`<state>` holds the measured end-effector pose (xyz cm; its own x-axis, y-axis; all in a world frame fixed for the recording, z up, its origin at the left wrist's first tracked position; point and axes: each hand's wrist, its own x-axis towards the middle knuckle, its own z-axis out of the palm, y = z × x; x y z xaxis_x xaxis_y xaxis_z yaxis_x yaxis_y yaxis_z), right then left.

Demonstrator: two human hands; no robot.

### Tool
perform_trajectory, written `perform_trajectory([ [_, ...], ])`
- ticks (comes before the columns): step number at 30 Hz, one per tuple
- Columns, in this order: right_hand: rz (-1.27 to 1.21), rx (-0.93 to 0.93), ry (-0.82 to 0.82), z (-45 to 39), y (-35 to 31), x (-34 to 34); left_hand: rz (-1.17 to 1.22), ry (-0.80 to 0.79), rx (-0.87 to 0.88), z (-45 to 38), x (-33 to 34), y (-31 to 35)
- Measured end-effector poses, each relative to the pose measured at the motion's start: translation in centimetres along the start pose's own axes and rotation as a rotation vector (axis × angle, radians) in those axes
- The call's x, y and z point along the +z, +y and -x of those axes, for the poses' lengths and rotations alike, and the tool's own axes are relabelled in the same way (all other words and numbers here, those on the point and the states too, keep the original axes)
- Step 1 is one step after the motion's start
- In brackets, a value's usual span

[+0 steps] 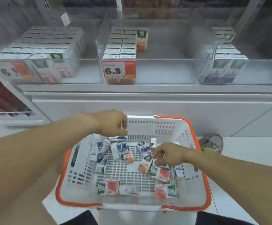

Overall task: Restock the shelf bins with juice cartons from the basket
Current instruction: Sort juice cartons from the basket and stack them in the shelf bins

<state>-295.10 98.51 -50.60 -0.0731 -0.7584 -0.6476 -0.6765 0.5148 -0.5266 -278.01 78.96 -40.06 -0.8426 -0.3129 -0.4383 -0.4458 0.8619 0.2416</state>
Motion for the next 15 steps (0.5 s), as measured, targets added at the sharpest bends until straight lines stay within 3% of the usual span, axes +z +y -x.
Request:
perform_trajectory([
  [5, 0.077, 0.079, -0.058, -1.2, 3.5, 2.7, 0.319, -0.081, -0.085, -3.3, 8.8, 0.2],
  [10, 0.113, 0.023, -0.047, -2.1, 5.3, 5.4, 0.696, -0.175, -0.244, -3.4, 20.5, -1.4],
  [15, 0.111, 0.03, -0.03, -3.4, 5.5, 7.3, 0.613, -0.374, -0.331, -0.3, 25.7, -6.1],
])
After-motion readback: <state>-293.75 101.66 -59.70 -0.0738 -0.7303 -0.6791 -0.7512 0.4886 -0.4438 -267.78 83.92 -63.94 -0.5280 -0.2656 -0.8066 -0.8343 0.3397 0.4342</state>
